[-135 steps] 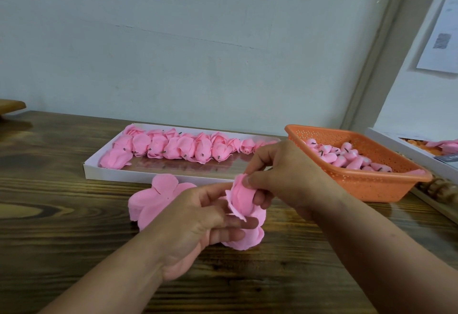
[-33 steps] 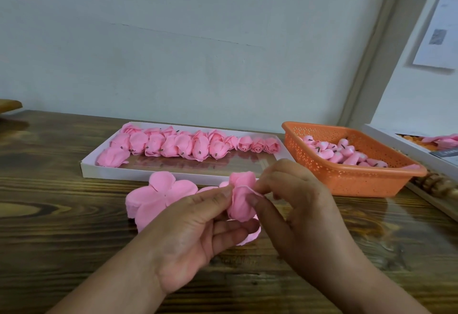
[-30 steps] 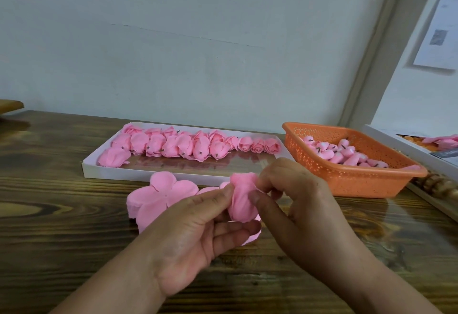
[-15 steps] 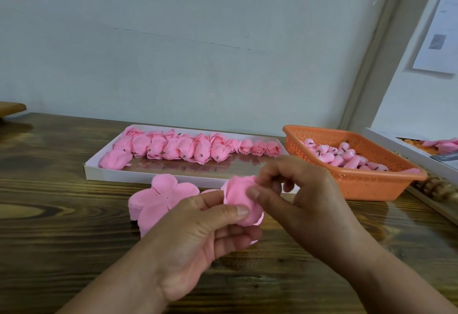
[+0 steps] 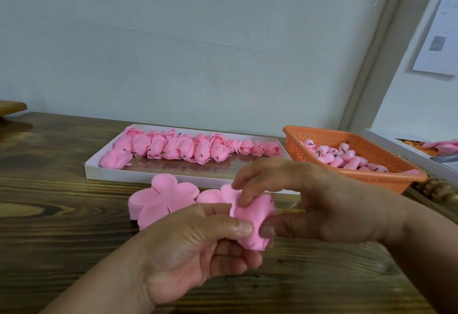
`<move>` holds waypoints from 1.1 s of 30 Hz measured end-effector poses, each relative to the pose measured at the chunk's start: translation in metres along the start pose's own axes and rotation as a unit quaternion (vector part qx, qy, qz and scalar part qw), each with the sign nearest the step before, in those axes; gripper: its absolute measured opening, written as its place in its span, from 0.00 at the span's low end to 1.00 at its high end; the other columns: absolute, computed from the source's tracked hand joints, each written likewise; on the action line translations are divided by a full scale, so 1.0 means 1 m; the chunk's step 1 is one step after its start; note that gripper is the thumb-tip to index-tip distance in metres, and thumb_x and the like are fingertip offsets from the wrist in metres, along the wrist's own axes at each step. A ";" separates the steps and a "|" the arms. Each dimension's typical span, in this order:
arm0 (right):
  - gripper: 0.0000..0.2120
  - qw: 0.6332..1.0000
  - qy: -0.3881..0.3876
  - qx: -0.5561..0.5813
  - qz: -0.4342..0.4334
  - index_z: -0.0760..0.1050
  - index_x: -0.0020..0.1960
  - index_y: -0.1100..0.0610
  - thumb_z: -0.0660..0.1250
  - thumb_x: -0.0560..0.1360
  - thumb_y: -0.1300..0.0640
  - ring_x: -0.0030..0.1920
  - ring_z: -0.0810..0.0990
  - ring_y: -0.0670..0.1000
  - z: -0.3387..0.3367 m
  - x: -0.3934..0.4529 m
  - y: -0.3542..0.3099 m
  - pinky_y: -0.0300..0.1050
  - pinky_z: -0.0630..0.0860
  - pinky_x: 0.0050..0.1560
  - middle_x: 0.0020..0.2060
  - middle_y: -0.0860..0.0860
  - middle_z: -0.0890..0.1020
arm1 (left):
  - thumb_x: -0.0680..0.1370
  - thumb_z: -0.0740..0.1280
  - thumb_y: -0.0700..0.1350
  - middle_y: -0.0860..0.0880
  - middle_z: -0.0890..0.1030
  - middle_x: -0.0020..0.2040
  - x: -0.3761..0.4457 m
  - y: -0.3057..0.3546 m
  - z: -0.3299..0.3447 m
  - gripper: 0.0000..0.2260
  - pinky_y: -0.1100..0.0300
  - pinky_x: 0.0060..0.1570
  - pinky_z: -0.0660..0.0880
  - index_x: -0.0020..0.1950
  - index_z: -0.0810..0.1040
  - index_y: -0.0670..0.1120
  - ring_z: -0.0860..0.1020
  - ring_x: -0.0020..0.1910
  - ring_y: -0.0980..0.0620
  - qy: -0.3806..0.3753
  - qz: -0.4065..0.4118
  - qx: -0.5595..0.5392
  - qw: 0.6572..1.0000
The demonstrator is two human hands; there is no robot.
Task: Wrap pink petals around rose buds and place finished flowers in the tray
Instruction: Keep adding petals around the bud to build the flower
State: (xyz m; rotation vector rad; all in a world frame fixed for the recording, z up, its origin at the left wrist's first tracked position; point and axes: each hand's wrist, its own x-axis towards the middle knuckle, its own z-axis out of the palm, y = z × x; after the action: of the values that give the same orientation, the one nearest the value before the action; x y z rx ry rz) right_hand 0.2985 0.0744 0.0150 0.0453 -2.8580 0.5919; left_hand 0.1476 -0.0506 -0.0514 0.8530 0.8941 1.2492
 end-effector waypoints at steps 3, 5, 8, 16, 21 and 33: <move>0.13 1.000 -0.011 0.024 0.016 0.78 0.54 0.60 0.71 0.70 0.59 0.58 0.75 0.48 0.002 0.001 0.002 0.49 0.72 0.59 0.54 0.51 0.79 | 0.61 0.75 0.42 0.42 0.84 0.40 0.001 -0.001 -0.002 0.10 0.66 0.29 0.77 0.40 0.86 0.42 0.82 0.31 0.52 -0.015 -0.006 0.013 1.000; 0.12 0.999 -0.010 0.032 0.020 0.78 0.54 0.58 0.71 0.71 0.59 0.57 0.76 0.50 0.004 0.002 0.003 0.52 0.73 0.58 0.52 0.50 0.79 | 0.61 0.75 0.42 0.41 0.84 0.42 0.002 -0.003 -0.004 0.11 0.65 0.28 0.77 0.41 0.86 0.42 0.81 0.31 0.52 -0.012 -0.007 0.015 1.000; 0.11 0.998 -0.016 0.048 0.032 0.79 0.53 0.53 0.71 0.71 0.57 0.56 0.76 0.51 0.005 0.003 0.005 0.55 0.73 0.57 0.51 0.48 0.79 | 0.61 0.75 0.43 0.40 0.84 0.42 0.002 -0.004 -0.004 0.11 0.65 0.29 0.77 0.42 0.86 0.42 0.81 0.31 0.52 -0.012 -0.007 0.011 1.000; 0.12 0.997 0.001 0.070 0.032 0.79 0.51 0.56 0.73 0.68 0.60 0.56 0.77 0.51 0.004 0.004 0.007 0.55 0.73 0.57 0.51 0.50 0.79 | 0.72 0.62 0.42 0.38 0.83 0.38 0.003 -0.002 -0.007 0.13 0.62 0.27 0.78 0.43 0.86 0.38 0.82 0.30 0.48 -0.017 -0.033 -0.080 0.996; 0.11 0.996 0.004 0.080 0.030 0.79 0.51 0.59 0.73 0.68 0.61 0.55 0.78 0.51 0.004 0.006 0.007 0.54 0.73 0.58 0.49 0.51 0.80 | 0.71 0.68 0.42 0.39 0.84 0.43 0.003 -0.005 -0.007 0.10 0.63 0.30 0.79 0.48 0.85 0.39 0.83 0.34 0.49 -0.018 -0.024 -0.058 0.998; 0.11 0.995 -0.006 0.077 0.058 0.80 0.50 0.61 0.73 0.69 0.60 0.54 0.78 0.48 0.001 0.008 0.010 0.50 0.73 0.59 0.49 0.51 0.80 | 0.65 0.72 0.46 0.42 0.84 0.39 -0.001 -0.006 -0.003 0.12 0.64 0.31 0.78 0.45 0.86 0.42 0.83 0.33 0.50 -0.002 0.002 -0.048 0.999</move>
State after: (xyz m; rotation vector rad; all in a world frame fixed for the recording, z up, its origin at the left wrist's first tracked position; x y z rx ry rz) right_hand 0.2902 0.0834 0.0120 -0.0925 -2.8349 0.8379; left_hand 0.1467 -0.0523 -0.0578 0.7810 0.8240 1.2828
